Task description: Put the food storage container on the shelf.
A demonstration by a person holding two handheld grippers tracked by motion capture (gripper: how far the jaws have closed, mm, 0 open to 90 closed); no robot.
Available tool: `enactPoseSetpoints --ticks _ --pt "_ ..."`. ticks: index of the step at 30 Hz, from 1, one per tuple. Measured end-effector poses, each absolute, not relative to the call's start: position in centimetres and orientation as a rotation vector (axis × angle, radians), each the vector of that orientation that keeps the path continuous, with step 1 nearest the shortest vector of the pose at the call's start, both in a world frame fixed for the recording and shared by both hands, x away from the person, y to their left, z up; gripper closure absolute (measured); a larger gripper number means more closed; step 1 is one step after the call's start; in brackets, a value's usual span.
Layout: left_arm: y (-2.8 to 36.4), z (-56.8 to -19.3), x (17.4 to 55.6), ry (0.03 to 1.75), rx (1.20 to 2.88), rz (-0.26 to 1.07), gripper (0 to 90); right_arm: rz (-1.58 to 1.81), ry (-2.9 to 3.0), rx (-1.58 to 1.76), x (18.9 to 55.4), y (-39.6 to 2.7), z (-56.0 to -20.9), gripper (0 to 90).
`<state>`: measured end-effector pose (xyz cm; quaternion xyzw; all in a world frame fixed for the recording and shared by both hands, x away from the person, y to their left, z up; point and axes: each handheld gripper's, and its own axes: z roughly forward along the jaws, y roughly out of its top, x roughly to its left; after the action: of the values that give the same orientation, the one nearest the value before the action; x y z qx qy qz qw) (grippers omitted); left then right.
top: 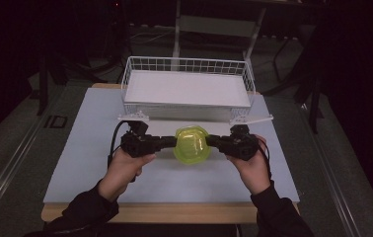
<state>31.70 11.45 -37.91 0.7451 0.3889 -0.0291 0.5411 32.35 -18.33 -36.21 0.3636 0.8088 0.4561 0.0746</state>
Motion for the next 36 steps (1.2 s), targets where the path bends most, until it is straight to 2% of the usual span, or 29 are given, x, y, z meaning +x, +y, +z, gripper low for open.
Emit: enactPoseSetpoints --ticks 20,36 --pt "12.3 -31.6 36.0 0.89 1.756 -0.036 84.1 1.365 2.388 1.111 36.3 -17.3 -29.9 84.1" --pt "12.3 -29.2 39.2 0.921 1.747 0.001 84.1 1.34 2.362 1.176 39.9 -16.6 -27.6 84.2"
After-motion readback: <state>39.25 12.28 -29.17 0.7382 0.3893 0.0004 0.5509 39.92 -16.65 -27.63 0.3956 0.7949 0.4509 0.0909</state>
